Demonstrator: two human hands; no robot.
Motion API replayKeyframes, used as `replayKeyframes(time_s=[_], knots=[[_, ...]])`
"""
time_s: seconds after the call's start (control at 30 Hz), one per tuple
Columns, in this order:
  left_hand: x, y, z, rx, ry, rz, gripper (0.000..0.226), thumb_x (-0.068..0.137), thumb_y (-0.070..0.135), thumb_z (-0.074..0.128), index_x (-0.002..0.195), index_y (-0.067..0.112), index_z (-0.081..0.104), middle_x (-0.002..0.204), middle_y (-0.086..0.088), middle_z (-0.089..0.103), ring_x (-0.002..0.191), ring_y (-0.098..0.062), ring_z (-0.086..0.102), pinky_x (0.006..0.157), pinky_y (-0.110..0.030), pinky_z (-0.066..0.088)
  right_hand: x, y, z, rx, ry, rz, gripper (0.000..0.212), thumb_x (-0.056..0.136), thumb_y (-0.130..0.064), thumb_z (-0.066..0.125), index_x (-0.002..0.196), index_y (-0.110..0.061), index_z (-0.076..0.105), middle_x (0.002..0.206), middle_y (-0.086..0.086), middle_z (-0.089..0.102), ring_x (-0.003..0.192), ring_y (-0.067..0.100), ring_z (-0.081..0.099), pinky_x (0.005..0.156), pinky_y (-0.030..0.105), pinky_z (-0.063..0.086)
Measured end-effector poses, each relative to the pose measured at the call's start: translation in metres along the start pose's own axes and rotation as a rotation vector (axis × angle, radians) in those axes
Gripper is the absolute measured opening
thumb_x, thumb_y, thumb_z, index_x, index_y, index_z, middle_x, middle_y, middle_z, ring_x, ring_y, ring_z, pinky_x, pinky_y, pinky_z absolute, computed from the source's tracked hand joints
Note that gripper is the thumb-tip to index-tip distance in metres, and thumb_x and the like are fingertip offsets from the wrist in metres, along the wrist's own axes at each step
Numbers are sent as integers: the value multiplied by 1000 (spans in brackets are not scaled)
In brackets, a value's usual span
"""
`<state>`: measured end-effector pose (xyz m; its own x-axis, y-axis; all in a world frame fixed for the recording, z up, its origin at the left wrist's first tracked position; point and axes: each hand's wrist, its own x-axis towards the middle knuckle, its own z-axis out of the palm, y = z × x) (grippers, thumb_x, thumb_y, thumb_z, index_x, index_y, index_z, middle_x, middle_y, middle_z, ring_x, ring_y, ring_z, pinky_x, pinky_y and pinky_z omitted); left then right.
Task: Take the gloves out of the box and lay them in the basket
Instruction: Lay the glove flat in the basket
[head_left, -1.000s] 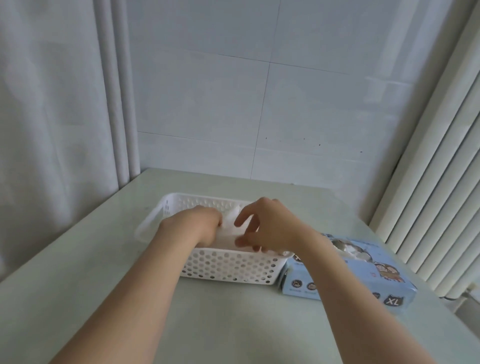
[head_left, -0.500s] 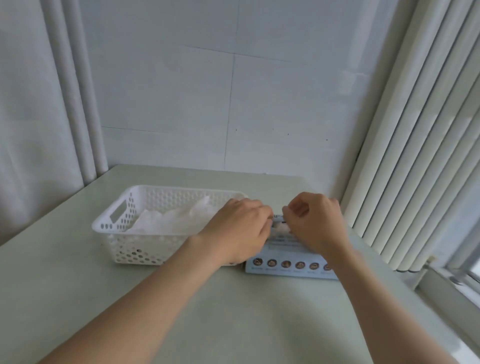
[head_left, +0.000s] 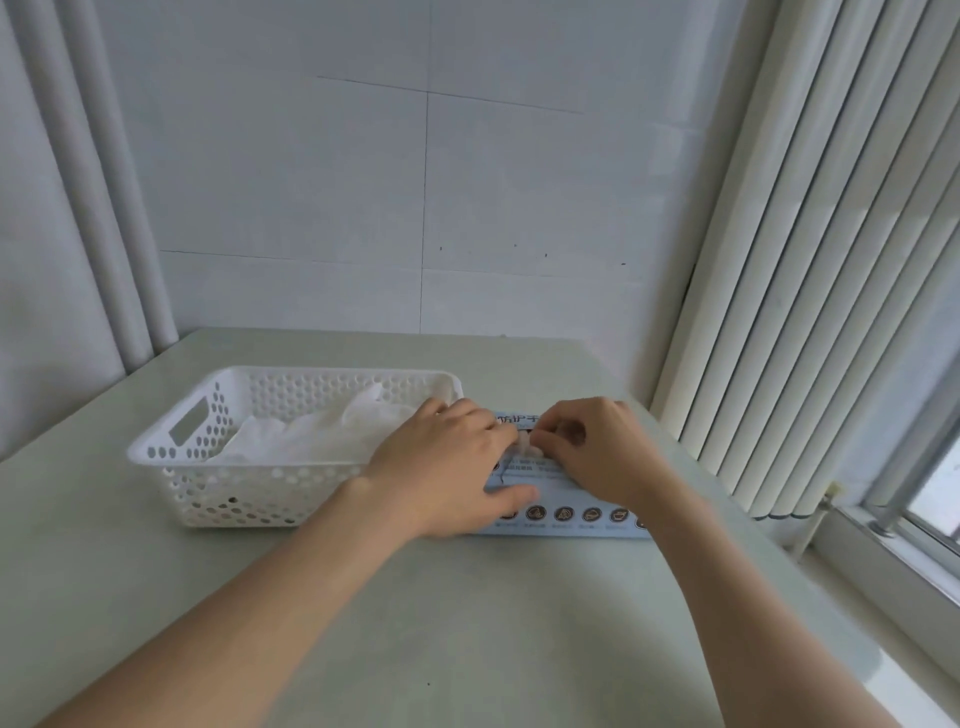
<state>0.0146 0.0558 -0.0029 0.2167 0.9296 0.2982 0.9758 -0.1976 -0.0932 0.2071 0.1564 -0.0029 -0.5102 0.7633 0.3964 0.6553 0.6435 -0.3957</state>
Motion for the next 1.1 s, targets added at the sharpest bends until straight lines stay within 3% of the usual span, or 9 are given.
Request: replayKeyframes(time_s=[0.17, 0.3, 0.37, 0.53, 0.77, 0.9, 1.0, 1.1], knots=[[0, 0, 0, -6, -5, 1, 59, 96, 79, 34, 135, 39, 51, 130, 9, 59, 130, -15, 46, 108, -40, 38, 1, 5, 6, -1, 121, -79, 13, 105, -36, 51, 97, -35, 61, 85, -11, 62, 76, 7, 57, 77, 35, 47], [-1, 1, -1, -14, -8, 5, 62, 98, 77, 34, 146, 41, 47, 134, 7, 55, 135, -15, 43, 107, -42, 41, 0, 4, 8, 23, 226, -75, 17, 110, -35, 48, 97, -27, 54, 89, -12, 57, 80, 15, 55, 83, 42, 45], [-2, 1, -2, -8, -15, 7, 62, 98, 77, 34, 147, 41, 47, 134, 7, 54, 134, -15, 43, 105, -41, 42, 0, -1, 7, 71, 276, -45, 23, 111, -35, 47, 93, -22, 52, 88, -12, 57, 81, 16, 54, 80, 38, 43], [-2, 2, -5, 18, -36, 5, 61, 99, 76, 33, 146, 40, 50, 131, 5, 54, 132, -17, 43, 98, -41, 44, -1, -16, 2, 285, 455, 7, 29, 110, -35, 52, 90, -14, 56, 74, -7, 59, 68, 7, 53, 63, 11, 37], [-3, 4, -6, -9, -46, -15, 60, 97, 75, 36, 142, 38, 49, 126, 7, 55, 130, -16, 44, 92, -40, 48, -6, -32, 4, 424, 649, 23, 31, 112, -30, 50, 86, -12, 53, 66, -8, 55, 65, 15, 52, 57, 23, 38], [-5, 5, -13, -134, -53, -86, 58, 93, 77, 47, 129, 32, 38, 120, 8, 58, 113, -16, 57, 87, -42, 54, -5, -28, -2, 515, 512, 64, 36, 111, -34, 52, 85, -13, 65, 63, -2, 66, 58, 15, 60, 59, 29, 48], [-5, 6, -16, -226, -21, -138, 55, 96, 71, 46, 128, 29, 33, 115, 3, 60, 90, -20, 65, 78, -42, 56, -8, -30, -8, 717, 297, 61, 19, 106, -13, 56, 101, -15, 73, 77, 3, 77, 66, 15, 66, 63, 27, 51], [-5, 5, -18, -283, -10, -132, 55, 101, 57, 49, 144, 32, 25, 118, 0, 63, 93, -24, 66, 80, -45, 57, -9, -26, -10, 577, 316, 76, 33, 83, 1, 61, 103, -23, 71, 86, -3, 72, 77, 15, 64, 68, 27, 53]])
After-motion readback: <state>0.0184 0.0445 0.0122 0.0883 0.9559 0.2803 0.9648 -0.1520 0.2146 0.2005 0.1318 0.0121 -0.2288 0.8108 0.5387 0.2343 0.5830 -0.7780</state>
